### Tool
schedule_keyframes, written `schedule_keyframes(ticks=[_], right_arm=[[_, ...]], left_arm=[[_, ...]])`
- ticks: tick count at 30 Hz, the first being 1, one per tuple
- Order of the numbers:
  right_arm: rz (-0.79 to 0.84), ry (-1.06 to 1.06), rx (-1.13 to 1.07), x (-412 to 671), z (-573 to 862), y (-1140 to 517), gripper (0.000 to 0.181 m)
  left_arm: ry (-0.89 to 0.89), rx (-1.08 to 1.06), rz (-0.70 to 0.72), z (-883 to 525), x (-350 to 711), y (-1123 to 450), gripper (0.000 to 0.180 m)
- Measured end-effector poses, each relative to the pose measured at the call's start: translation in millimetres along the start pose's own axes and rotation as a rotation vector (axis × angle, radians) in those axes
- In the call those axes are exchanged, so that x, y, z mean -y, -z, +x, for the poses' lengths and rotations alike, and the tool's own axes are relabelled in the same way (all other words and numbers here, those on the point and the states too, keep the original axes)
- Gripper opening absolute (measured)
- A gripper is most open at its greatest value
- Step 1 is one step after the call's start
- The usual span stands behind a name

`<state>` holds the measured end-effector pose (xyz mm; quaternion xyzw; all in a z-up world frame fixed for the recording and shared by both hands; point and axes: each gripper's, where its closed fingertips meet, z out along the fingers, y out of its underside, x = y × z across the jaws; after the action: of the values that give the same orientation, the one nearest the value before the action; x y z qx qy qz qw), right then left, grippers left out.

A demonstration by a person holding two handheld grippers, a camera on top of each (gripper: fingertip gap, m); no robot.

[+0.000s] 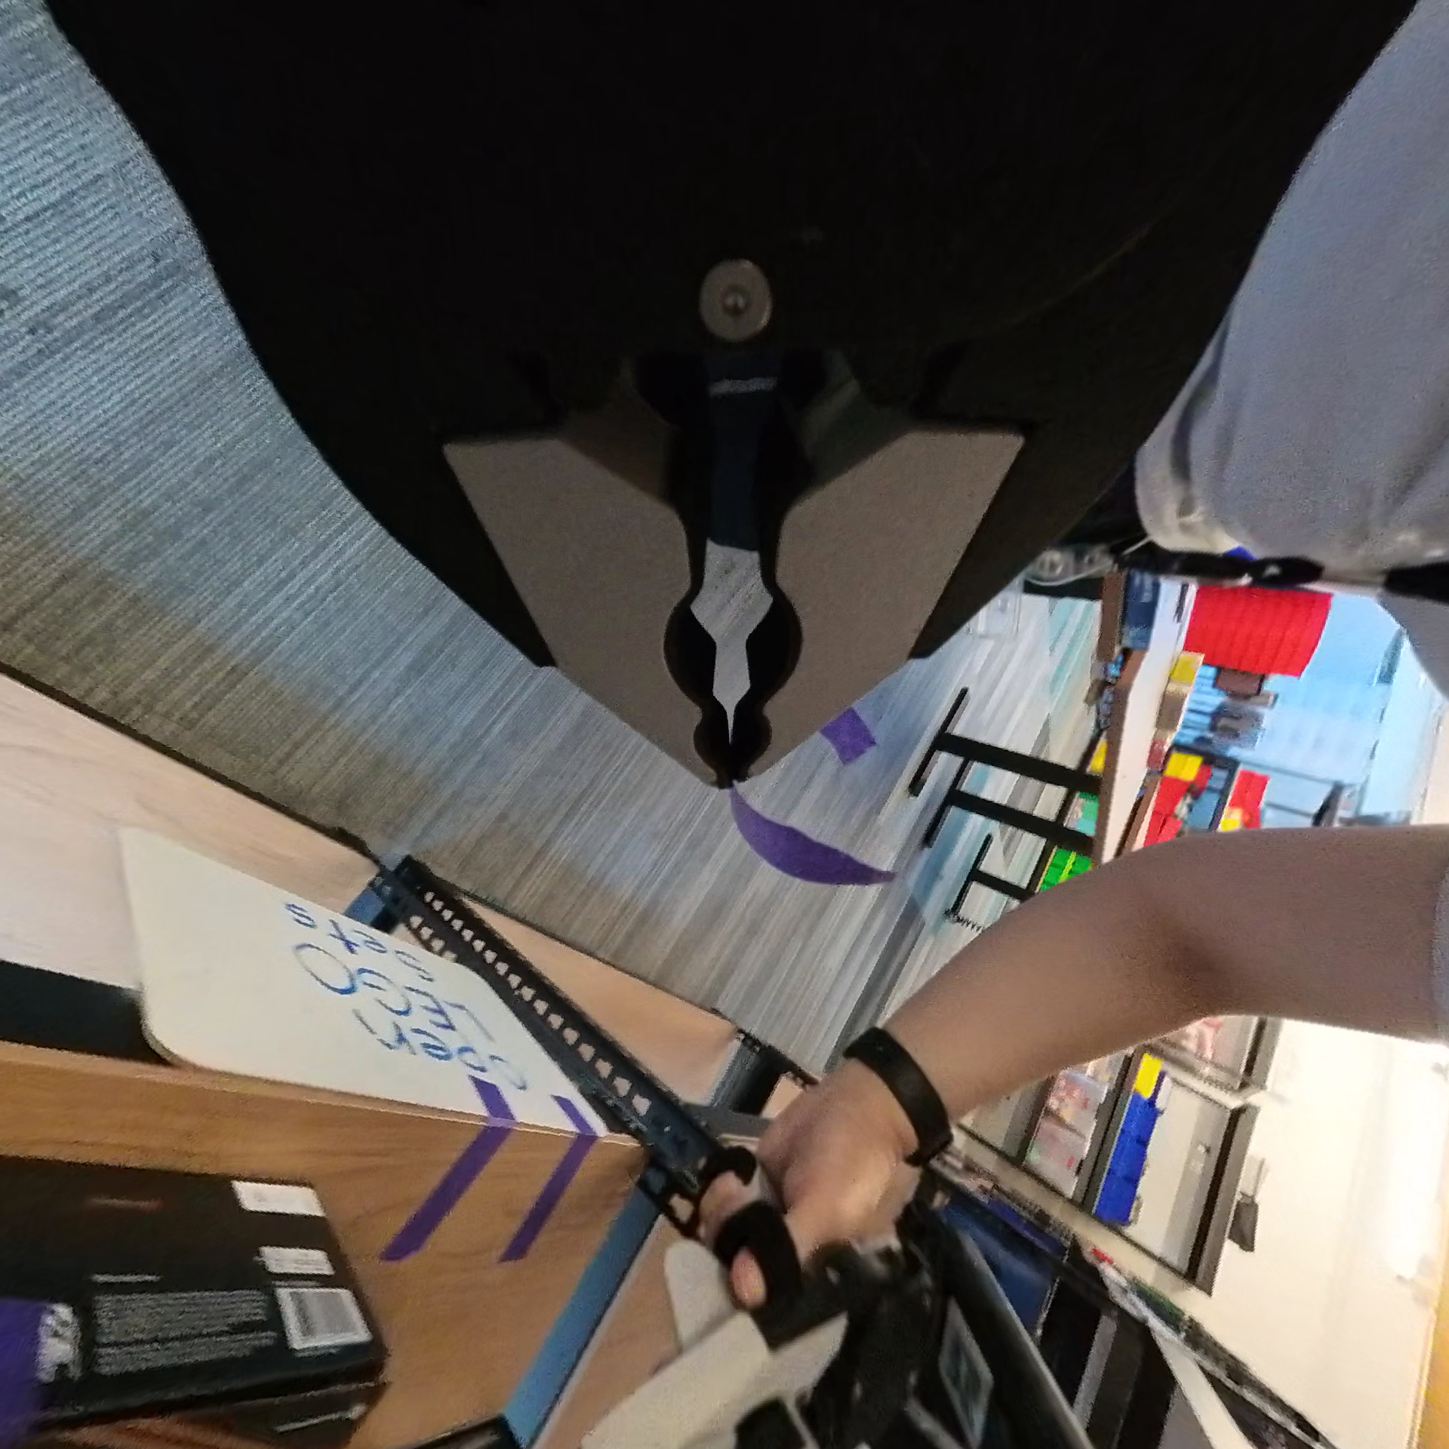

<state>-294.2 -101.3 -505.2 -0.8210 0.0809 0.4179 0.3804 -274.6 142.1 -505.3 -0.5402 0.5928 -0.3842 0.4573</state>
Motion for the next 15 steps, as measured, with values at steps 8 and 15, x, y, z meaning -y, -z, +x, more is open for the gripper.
schedule_keyframes(ticks=[8, 15], right_arm=[[0.061, -0.040, -0.070, -35.8, 52.2, -0.8, 0.000], [0.056, -0.055, -0.049, -50.2, 67.4, -7.4, 0.000]], left_arm=[[0.135, -0.327, -0.200, 12.0, -81.6, -62.4, 0.068], [0.007, -0.342, -0.248, 32.3, -78.6, -96.8, 0.058]])
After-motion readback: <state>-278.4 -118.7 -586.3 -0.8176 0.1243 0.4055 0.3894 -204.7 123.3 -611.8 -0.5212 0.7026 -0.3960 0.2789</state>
